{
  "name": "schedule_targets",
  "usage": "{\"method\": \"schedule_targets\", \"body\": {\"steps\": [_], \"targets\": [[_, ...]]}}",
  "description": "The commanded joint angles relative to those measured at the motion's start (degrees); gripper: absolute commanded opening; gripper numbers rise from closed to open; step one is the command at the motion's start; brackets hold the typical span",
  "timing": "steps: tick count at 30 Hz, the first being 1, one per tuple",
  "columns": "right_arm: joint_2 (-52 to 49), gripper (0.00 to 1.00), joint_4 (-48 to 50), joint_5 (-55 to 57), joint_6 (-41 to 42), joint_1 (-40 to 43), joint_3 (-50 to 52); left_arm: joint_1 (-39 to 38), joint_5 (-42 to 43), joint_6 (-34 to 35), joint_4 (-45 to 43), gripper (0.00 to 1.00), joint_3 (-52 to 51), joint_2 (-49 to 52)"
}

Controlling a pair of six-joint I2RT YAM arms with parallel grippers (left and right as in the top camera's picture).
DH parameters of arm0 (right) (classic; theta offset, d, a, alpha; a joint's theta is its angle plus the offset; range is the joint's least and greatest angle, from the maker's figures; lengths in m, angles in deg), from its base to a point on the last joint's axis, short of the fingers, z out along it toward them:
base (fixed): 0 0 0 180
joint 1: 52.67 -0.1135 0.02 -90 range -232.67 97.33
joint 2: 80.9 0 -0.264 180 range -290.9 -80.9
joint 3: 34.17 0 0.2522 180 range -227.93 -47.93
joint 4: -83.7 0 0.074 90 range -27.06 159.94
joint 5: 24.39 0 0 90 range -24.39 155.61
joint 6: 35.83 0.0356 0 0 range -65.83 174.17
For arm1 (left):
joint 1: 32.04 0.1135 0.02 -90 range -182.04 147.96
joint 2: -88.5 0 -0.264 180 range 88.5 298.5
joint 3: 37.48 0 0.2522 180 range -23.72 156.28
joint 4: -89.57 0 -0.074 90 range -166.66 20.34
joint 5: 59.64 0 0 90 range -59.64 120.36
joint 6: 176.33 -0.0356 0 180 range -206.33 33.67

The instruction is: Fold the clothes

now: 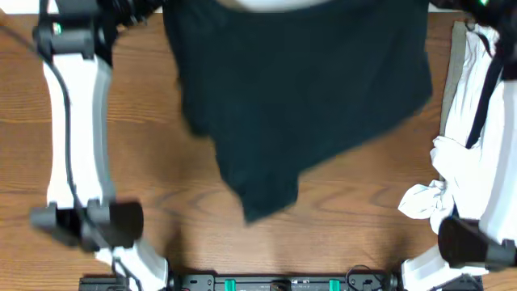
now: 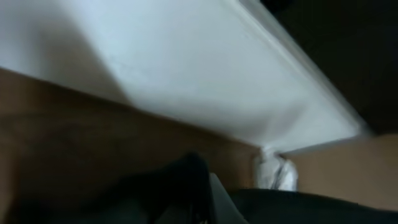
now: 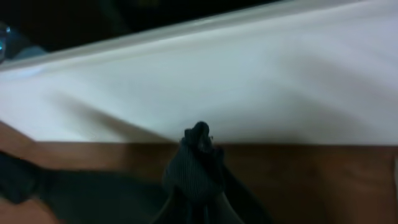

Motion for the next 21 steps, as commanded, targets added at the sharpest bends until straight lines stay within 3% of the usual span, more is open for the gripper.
{"method": "schedule_targets", "body": {"steps": [1, 8, 11, 12, 16, 18, 21], "targets": [[1.5, 0.01, 3.6, -1.1, -0.6, 1.4, -1.1, 6.1, 14.0, 7.0, -3.3, 0.06, 10.0, -0.9], [1.9, 0.01, 3.5, -1.1, -7.1, 1.8, -1.1, 13.6, 21.1, 4.4, -3.4, 0.06, 14.2, -4.1], [1.9, 0.01, 0.4, -0.8, -7.1, 1.8, -1.0, 14.1, 24.5, -2.6, 5.1, 0.06, 14.2, -6.0], [1.3, 0.01, -2.8, -0.4, -7.1, 1.8, -0.9, 13.9, 21.0, -8.0, 15.4, 0.06, 14.2, -6.3], [-1.7, 0.01, -11.8, 1.7, -9.1, 1.6, -0.2, 11.9, -0.1, -15.3, 35.1, 0.06, 10.9, -5.3], [-4.0, 0.01, -15.3, 1.9, -10.4, 1.4, 0.8, 10.3, -8.2, -15.9, 38.4, 0.05, 6.6, -4.2], [-8.1, 0.01, -19.3, 1.7, -10.5, 1.0, 4.3, 8.6, -11.8, -15.6, 38.0, 0.06, -1.9, -2.3]]}}
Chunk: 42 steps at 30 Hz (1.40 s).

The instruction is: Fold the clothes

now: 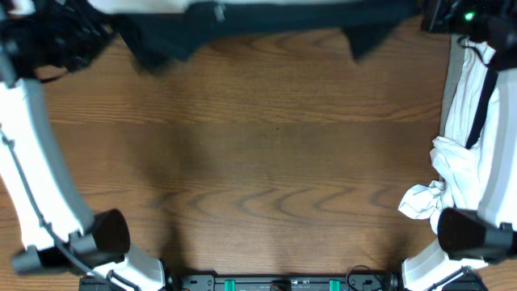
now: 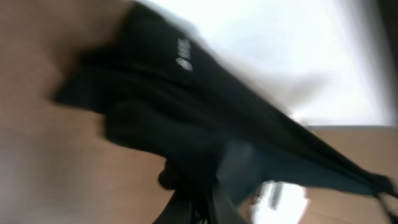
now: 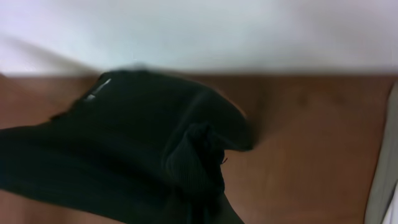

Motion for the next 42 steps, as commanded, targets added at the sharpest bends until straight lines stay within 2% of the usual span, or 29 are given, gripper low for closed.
{"method": "schedule_targets", "body": {"steps": [1, 8, 16, 30, 35, 42], "targets": [[-6.7, 0.01, -3.3, 1.5, -2.3, 0.0, 5.0, -1.8, -13.4, -3.9, -0.4, 0.06, -11.3, 5.1], [-10.3, 0.01, -5.3, 1.5, -2.3, -1.6, 17.8, -1.4, -14.8, -3.0, -2.9, 0.06, -25.9, 7.0], [-10.3, 0.01, -8.1, 3.3, -1.8, -1.6, 27.9, -3.0, -15.3, -3.1, 0.1, 0.06, -30.9, 7.0], [-10.3, 0.01, -11.1, 14.0, 2.6, -1.3, 35.4, -13.3, -27.0, -3.0, 4.3, 0.06, -36.6, 7.0], [-10.3, 0.01, -12.8, 17.5, 3.2, -1.3, 35.9, -14.2, -31.1, -3.0, 6.2, 0.06, -39.0, 7.0], [-10.3, 0.01, -15.1, 19.7, 4.5, -1.3, 35.9, -14.2, -31.3, -3.1, 5.9, 0.06, -44.6, 7.0]]}}
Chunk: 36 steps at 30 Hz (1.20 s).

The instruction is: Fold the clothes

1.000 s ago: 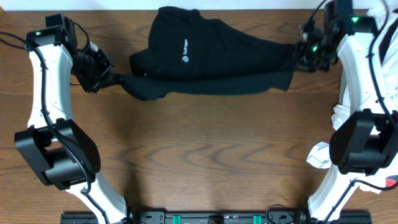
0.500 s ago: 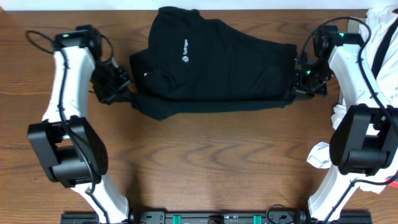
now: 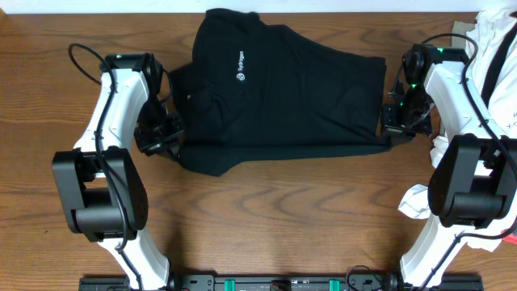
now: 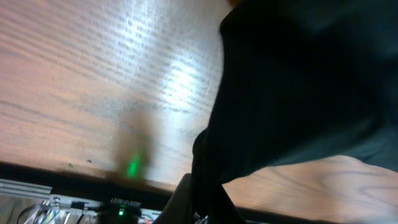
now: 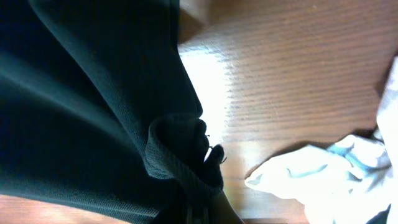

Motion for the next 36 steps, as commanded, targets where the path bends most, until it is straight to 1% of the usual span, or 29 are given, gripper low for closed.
{"method": "schedule_targets", "body": {"steps": [1, 7, 11, 12, 13, 14, 15, 16, 18, 20, 23, 26, 29, 30, 31, 32, 34, 35, 36], "targets": [[1.9, 0.01, -0.7, 2.7, 1.5, 0.0, 0.4, 0.1, -2.1, -0.5, -0.3, 0.06, -3.2, -1.7], [1.9, 0.01, -2.0, 2.7, 1.9, 0.0, 0.9, 0.1, -2.1, -0.5, -1.3, 0.06, -7.1, -1.7], [1.9, 0.03, -1.6, 2.8, 2.4, 0.0, 2.8, 0.1, -2.1, -0.6, -1.3, 0.06, -8.3, -1.7], [1.9, 0.07, -1.2, 2.8, 2.4, 0.0, 3.5, 0.1, -2.1, -0.6, -1.2, 0.09, -8.3, -1.7], [1.9, 0.15, -0.9, 2.8, 2.4, 0.0, 4.3, 0.1, -2.0, -0.6, -0.9, 0.15, -8.3, -1.7], [1.9, 0.31, -0.4, 2.8, 2.3, 0.0, 5.0, 0.1, -2.0, -0.6, -0.6, 0.29, -8.3, -1.7], [1.9, 0.48, -0.1, 2.8, 2.3, 0.0, 5.6, 0.1, -2.0, -0.6, -0.1, 0.40, -8.3, -1.7], [1.9, 0.53, 0.1, 2.8, 2.3, 0.0, 5.7, 0.1, -2.0, -0.5, 0.6, 0.46, -8.3, -1.7], [2.0, 0.58, 0.1, 2.8, 2.3, 0.0, 5.3, 0.1, -1.6, -0.5, 1.6, 0.47, -8.0, -1.9], [2.3, 0.61, 0.1, 2.8, 2.3, 0.0, 4.0, 0.1, -1.6, -0.5, 2.0, 0.47, -6.8, -2.4], [3.2, 0.63, -0.8, 2.7, 2.1, 0.0, 1.1, 0.1, -1.6, -0.2, 3.3, 0.47, -3.6, -4.1], [4.9, 0.63, -1.4, 0.7, -0.6, -0.1, -1.3, 0.1, -1.6, -0.1, 3.1, 0.47, 0.2, -6.5], [7.5, 0.62, -1.1, -3.8, -4.3, -0.1, -2.5, 0.1, -1.7, -0.4, -1.1, 0.47, 3.1, -9.0], [8.5, 0.63, -0.8, -5.0, -5.0, -0.1, -2.4, 0.1, -1.7, -0.4, -3.8, 0.47, 3.1, -9.8], [9.4, 0.63, -0.5, -5.9, -5.3, -0.1, -2.4, 0.1, -1.7, -0.4, -5.9, 0.49, 3.1, -10.2], [10.2, 0.63, -0.4, -6.1, -5.3, -0.1, -2.4, 0.1, -1.7, -0.4, -8.0, 0.54, 3.1, -10.3], [11.5, 0.65, -0.2, -6.1, -5.3, -0.1, -2.4, 0.1, -1.7, -0.3, -11.3, 0.56, 2.9, -10.0], [11.9, 0.66, -0.2, -6.1, -5.2, -0.1, -2.4, 0.1, -1.7, -0.3, -12.8, 0.56, 2.7, -9.7], [12.1, 0.88, -0.2, -6.1, -5.2, -0.1, -2.4, 0.1, -1.7, -0.3, -14.6, 0.56, 2.4, -9.1]]}}
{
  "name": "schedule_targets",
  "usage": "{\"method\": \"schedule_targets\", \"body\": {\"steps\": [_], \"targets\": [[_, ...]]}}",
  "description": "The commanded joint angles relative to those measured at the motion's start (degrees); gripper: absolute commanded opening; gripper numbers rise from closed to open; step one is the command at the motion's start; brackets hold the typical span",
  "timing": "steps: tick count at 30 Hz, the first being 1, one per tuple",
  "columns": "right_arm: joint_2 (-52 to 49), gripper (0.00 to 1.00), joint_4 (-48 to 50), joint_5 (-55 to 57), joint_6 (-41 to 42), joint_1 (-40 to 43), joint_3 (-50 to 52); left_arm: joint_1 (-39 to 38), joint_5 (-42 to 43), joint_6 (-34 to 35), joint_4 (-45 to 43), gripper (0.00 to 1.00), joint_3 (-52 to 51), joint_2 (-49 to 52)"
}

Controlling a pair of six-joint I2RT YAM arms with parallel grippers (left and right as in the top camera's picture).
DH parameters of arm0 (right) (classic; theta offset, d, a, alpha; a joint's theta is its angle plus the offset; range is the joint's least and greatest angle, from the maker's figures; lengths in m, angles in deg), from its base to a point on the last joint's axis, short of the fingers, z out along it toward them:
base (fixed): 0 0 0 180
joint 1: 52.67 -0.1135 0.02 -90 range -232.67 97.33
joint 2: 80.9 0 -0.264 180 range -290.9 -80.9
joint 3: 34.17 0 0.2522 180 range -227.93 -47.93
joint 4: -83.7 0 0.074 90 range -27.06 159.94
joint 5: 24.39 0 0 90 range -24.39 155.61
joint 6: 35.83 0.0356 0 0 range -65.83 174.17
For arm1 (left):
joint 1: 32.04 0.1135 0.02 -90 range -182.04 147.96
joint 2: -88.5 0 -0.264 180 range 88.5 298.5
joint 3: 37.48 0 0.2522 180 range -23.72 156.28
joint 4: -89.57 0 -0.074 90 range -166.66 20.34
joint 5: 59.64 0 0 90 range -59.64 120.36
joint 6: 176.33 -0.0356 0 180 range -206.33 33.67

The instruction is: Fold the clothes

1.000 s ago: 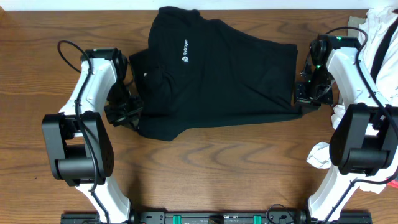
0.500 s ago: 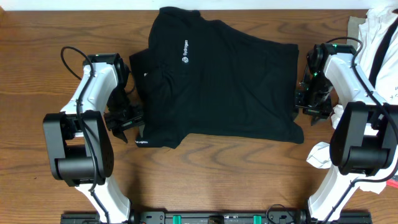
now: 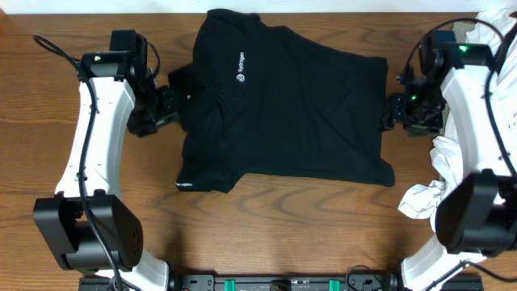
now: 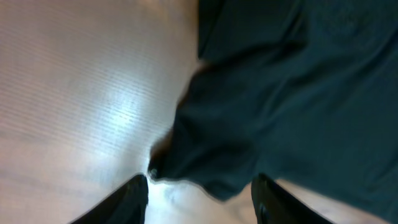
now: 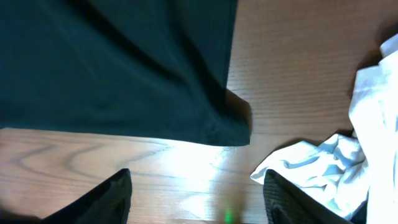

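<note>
A black T-shirt (image 3: 283,105) with a small white logo lies spread flat on the wooden table (image 3: 266,226), collar at the far edge and hem towards the front. My left gripper (image 3: 164,109) hovers open at the shirt's left sleeve; in its wrist view the left gripper (image 4: 200,202) is empty above the sleeve edge (image 4: 205,162). My right gripper (image 3: 394,113) stands open just off the shirt's right side. The right wrist view shows the right gripper (image 5: 198,202) with only bare wood between its fingers, the shirt's hem corner (image 5: 230,127) lying ahead of it.
A heap of white clothes (image 3: 452,174) lies along the table's right edge under my right arm, and a crumpled white piece (image 5: 323,168) sits close to the shirt's corner. Bare wood stretches in front of the shirt.
Both grippers were shut on the shirt's lower corners and have let go. They now stand open, further back and clear of the cloth. The hem lies lower and wider on the table.
The shirt first hung high between both shut grippers, close under the camera. Then it was at the table's far edge. Later it lay on the wood with both corners still pinched, and now it rests flat and released.
</note>
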Motion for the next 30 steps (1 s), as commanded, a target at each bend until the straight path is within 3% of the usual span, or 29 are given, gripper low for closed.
{"method": "schedule_targets", "body": {"steps": [1, 11, 30], "targets": [[1.4, 0.99, 0.1, -2.0, -1.8, -0.2, -0.9, 0.1, -0.5, -0.2, -4.2, 0.56, -0.7, 2.2], [1.4, 0.99, 0.2, -1.8, -1.8, -0.2, -0.8, 2.9, -0.7, 7.8, -12.1, 0.56, -1.3, 7.4], [1.4, 0.99, 0.2, -1.8, -1.8, -0.2, -0.8, 4.8, 1.7, 11.6, -18.1, 0.49, -1.3, 20.6]]}}
